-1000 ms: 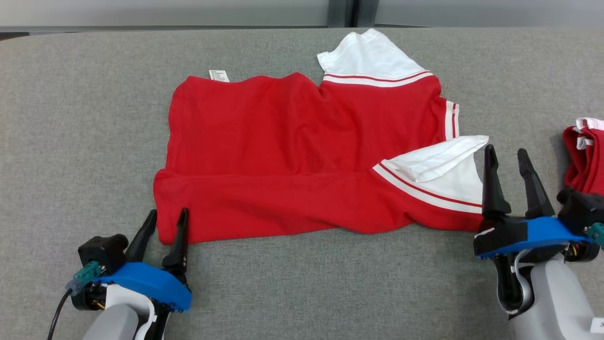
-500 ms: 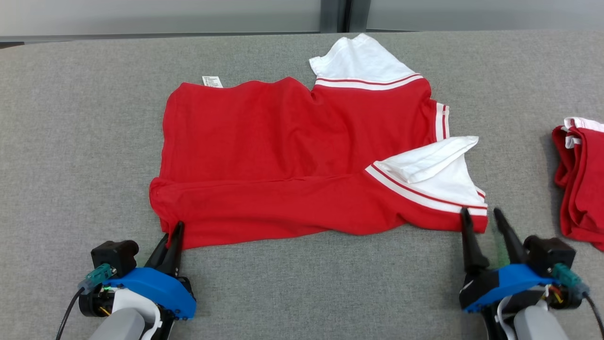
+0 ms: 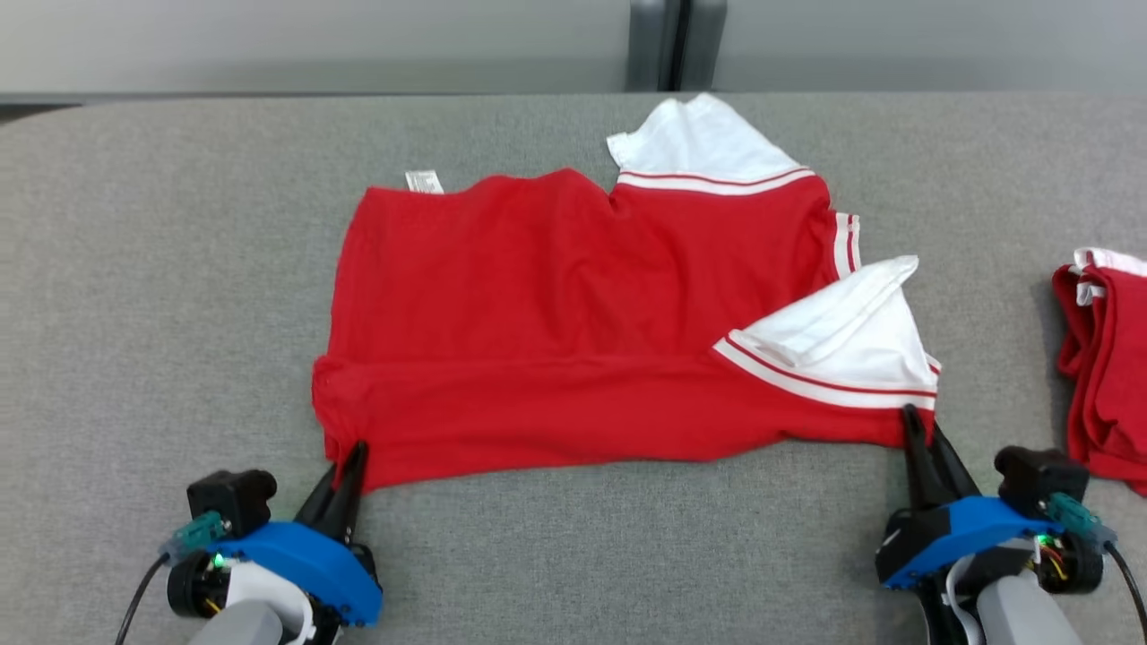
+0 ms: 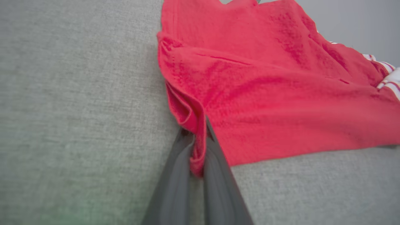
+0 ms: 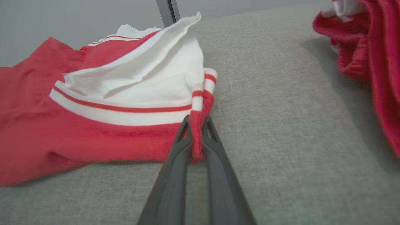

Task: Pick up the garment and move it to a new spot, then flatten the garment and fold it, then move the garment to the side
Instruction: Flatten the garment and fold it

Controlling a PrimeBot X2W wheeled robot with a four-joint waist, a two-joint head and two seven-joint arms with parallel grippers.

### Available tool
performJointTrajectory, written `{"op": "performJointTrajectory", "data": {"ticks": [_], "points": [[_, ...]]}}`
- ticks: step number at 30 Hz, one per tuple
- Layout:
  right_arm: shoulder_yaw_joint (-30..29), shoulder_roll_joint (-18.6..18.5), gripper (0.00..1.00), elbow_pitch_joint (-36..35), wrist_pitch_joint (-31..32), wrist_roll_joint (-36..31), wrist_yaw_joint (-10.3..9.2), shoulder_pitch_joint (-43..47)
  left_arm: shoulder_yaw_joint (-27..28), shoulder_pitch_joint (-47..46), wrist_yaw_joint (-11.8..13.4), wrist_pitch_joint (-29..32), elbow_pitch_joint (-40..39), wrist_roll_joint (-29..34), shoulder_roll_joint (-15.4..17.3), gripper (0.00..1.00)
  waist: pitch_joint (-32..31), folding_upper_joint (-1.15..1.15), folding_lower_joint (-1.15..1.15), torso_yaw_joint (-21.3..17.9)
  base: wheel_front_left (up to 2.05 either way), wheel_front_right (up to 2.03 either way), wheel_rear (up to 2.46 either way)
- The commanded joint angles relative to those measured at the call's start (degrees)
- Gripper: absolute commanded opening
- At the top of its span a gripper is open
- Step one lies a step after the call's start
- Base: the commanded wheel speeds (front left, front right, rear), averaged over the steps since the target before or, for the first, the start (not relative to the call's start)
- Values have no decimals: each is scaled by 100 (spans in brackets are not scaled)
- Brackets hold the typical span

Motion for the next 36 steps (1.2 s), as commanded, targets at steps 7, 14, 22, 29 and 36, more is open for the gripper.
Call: {"op": "performJointTrajectory", "data": {"ticks": [7, 14, 22, 29, 36], "points": [[-273, -45, 0, 20, 0, 172, -2, 540, 235, 520, 0, 57, 284, 279, -100, 0, -823, -2, -2, -42, 0, 0, 0], [-265, -48, 71, 167, -1, 417, -4, 929, 404, 810, 28, 51, 596, 633, -289, 36, -1122, -2, -2, -3, 0, 0, 0], [-244, -37, 100, -344, 0, 351, 1, 568, 1274, 594, 75, 51, 121, 1120, -317, 100, -603, -2, -2, 13, 0, 0, 0], [111, -37, 100, -762, 0, 388, 1, -7, 1661, -291, 9, 51, 75, 1375, 7, 100, 12, -2, -2, -106, 0, 0, 0], [718, -41, 100, -1097, 0, 488, 1, -617, 1305, -1597, -6, 143, 552, 1135, 481, 100, 736, -2, -2, -367, 0, 0, 0]]}}
